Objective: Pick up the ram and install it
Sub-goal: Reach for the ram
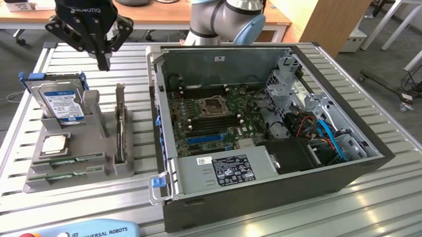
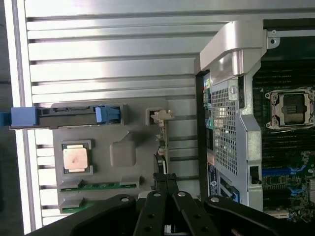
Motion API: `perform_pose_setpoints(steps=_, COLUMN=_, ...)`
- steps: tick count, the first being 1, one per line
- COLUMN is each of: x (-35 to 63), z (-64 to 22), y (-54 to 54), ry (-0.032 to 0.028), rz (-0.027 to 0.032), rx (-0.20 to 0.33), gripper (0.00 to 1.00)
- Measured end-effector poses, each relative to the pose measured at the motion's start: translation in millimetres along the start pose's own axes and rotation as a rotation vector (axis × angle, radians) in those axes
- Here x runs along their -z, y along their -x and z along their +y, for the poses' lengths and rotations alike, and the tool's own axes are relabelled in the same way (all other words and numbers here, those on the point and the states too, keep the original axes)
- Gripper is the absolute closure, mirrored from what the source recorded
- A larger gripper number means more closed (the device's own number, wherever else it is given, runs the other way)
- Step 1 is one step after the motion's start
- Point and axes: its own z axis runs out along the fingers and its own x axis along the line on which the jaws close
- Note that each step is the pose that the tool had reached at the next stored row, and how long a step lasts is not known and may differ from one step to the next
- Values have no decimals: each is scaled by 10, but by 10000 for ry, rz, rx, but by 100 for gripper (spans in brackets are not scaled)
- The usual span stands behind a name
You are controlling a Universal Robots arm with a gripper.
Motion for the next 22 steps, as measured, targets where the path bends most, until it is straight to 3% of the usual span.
perform_pose_setpoints(steps=22, x=-2, z=-24, y=-561, ry=0, rz=1, rx=-1, gripper=90)
